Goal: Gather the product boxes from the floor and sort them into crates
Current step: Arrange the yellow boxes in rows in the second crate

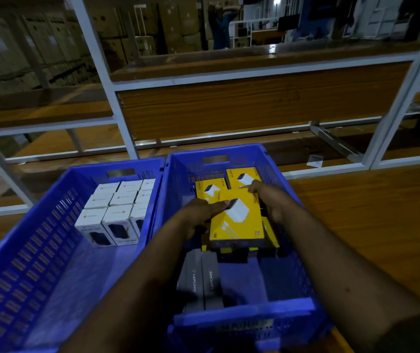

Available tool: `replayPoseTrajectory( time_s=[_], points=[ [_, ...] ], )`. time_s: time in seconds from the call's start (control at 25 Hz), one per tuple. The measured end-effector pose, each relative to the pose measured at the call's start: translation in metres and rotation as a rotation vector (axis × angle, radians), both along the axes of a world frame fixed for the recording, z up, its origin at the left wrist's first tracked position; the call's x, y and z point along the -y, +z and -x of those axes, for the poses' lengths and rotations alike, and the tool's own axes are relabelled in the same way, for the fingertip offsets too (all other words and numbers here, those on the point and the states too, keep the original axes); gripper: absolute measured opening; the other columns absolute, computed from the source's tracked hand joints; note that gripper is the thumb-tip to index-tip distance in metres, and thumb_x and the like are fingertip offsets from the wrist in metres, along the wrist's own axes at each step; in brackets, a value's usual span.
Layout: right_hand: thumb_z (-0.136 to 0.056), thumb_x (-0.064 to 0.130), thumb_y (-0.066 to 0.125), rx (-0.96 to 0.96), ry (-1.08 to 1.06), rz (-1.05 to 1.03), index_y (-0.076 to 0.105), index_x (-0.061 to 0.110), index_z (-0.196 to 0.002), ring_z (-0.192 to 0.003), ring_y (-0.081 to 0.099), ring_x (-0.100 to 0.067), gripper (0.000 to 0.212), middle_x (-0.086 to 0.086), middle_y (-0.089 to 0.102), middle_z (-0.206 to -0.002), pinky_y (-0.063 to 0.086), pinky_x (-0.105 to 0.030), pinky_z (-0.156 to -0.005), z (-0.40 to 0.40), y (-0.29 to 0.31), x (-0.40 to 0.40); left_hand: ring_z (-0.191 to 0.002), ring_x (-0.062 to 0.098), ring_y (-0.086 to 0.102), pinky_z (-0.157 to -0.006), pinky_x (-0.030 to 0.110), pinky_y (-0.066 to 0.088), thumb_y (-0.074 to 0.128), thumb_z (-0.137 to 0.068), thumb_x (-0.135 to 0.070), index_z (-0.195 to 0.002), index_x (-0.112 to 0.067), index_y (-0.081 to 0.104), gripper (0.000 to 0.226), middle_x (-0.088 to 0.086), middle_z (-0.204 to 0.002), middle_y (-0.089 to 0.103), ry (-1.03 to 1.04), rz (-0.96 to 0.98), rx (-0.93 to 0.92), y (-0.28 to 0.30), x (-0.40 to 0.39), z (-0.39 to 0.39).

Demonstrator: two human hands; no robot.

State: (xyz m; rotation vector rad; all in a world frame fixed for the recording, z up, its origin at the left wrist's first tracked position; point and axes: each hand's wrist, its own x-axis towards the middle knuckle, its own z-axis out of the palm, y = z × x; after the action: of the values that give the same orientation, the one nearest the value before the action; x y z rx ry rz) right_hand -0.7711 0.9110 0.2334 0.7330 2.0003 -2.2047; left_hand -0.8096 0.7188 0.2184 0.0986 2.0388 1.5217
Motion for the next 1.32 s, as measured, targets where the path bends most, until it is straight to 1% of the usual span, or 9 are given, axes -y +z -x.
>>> replayPoseTrajectory(
  time_s=[0.16, 0.32, 0.56, 0.68, 0.88, 0.96, 1.04, 1.2, 1.32],
  points=[
    [-0.094, 0.019, 0.053, 0.024, -0.077, 0.152, 0.062, 0.013, -0.085, -0.071, 0.061, -0.026, 0.014, -0.011, 0.066, -0.079, 0.052, -0.041, -0.074, 0.001, 0.003, 0.006, -0.128, 0.036, 0.055, -0.106, 0.058, 0.043, 0.091, -0.052, -0.060, -0.119, -0.016, 0.070, 0.083, 0.013, -0.137, 0.060, 0.015, -0.190, 0.095, -0.007, -0.002, 0.010],
    [-0.093, 0.023, 0.057, 0.051, -0.070, 0.172, 0.062, 0.014, -0.085, -0.087, 0.064, -0.031, 0.013, -0.012, 0.069, -0.085, 0.048, -0.053, -0.097, 0.003, 0.003, 0.008, -0.133, 0.036, 0.050, -0.107, 0.058, 0.042, 0.092, -0.046, -0.058, -0.105, -0.023, 0.078, 0.070, 0.014, -0.144, 0.054, 0.058, -0.257, 0.156, -0.011, -0.001, 0.016],
    [-0.099, 0.044, 0.046, -0.024, -0.060, 0.261, 0.063, 0.017, -0.091, -0.079, 0.066, -0.025, 0.033, -0.009, 0.070, -0.083, 0.056, -0.043, -0.080, 0.008, -0.001, 0.010, -0.129, 0.040, 0.052, -0.087, 0.045, 0.053, 0.058, -0.095, -0.045, -0.142, -0.011, 0.051, 0.058, 0.012, -0.148, 0.048, 0.220, -0.233, 0.210, 0.013, -0.004, 0.001],
    [-0.103, 0.039, 0.039, -0.095, -0.015, 0.351, 0.064, 0.017, -0.098, -0.066, 0.067, -0.018, 0.033, -0.004, 0.070, -0.074, 0.057, -0.029, -0.054, 0.009, -0.001, 0.011, -0.098, 0.036, 0.068, -0.068, 0.040, 0.056, 0.049, -0.100, -0.046, -0.148, -0.012, 0.040, 0.060, 0.015, -0.130, 0.060, 0.230, -0.305, 0.278, 0.011, -0.007, 0.003],
    [-0.096, 0.029, 0.053, -0.206, 0.193, 0.438, 0.072, 0.015, -0.093, -0.082, 0.058, -0.024, 0.024, -0.011, 0.060, -0.100, 0.052, -0.034, -0.065, 0.002, 0.007, 0.017, -0.047, 0.015, 0.062, -0.041, 0.022, 0.053, 0.053, -0.089, -0.035, -0.106, -0.001, 0.062, 0.039, 0.011, -0.082, 0.062, 0.050, -0.495, 0.414, 0.034, -0.008, -0.023],
    [-0.096, 0.033, 0.054, -0.217, 0.223, 0.444, 0.066, 0.014, -0.112, -0.089, 0.061, -0.026, 0.028, -0.011, 0.061, -0.107, 0.053, -0.038, -0.072, 0.002, 0.007, 0.018, -0.068, 0.027, 0.073, -0.058, 0.033, 0.061, 0.046, -0.092, -0.034, -0.122, 0.005, 0.058, 0.051, 0.022, -0.090, 0.071, 0.092, -0.685, 0.347, 0.033, -0.013, -0.029],
    [-0.096, 0.036, 0.054, -0.221, 0.225, 0.430, 0.065, 0.014, -0.119, -0.101, 0.062, -0.031, 0.034, -0.014, 0.065, -0.115, 0.055, -0.041, -0.078, 0.004, 0.005, 0.019, -0.121, 0.042, 0.059, -0.103, 0.044, 0.048, 0.023, -0.105, -0.029, -0.144, 0.013, 0.034, 0.058, 0.037, -0.131, 0.054, 0.083, -1.028, 0.230, 0.020, -0.011, -0.021],
    [-0.096, 0.038, 0.055, -0.187, 0.099, 0.416, 0.058, 0.012, -0.131, -0.112, 0.064, -0.032, 0.043, -0.014, 0.067, -0.123, 0.059, -0.041, -0.082, 0.010, 0.000, 0.017, -0.064, 0.026, 0.069, -0.058, 0.030, 0.057, 0.041, -0.104, -0.028, -0.074, -0.007, 0.072, 0.048, 0.013, -0.070, 0.073, 0.194, -0.474, 0.232, 0.017, -0.002, -0.010],
    [-0.094, 0.041, 0.058, -0.161, 0.017, 0.372, 0.065, 0.015, -0.122, -0.107, 0.067, -0.034, 0.039, -0.015, 0.071, -0.113, 0.052, -0.051, -0.094, 0.012, -0.003, 0.012, -0.074, 0.026, 0.068, -0.073, 0.034, 0.055, 0.047, -0.100, -0.046, -0.081, -0.013, 0.074, 0.046, 0.013, -0.080, 0.075, 0.205, -0.492, 0.259, 0.033, 0.004, -0.011]
  ],
)
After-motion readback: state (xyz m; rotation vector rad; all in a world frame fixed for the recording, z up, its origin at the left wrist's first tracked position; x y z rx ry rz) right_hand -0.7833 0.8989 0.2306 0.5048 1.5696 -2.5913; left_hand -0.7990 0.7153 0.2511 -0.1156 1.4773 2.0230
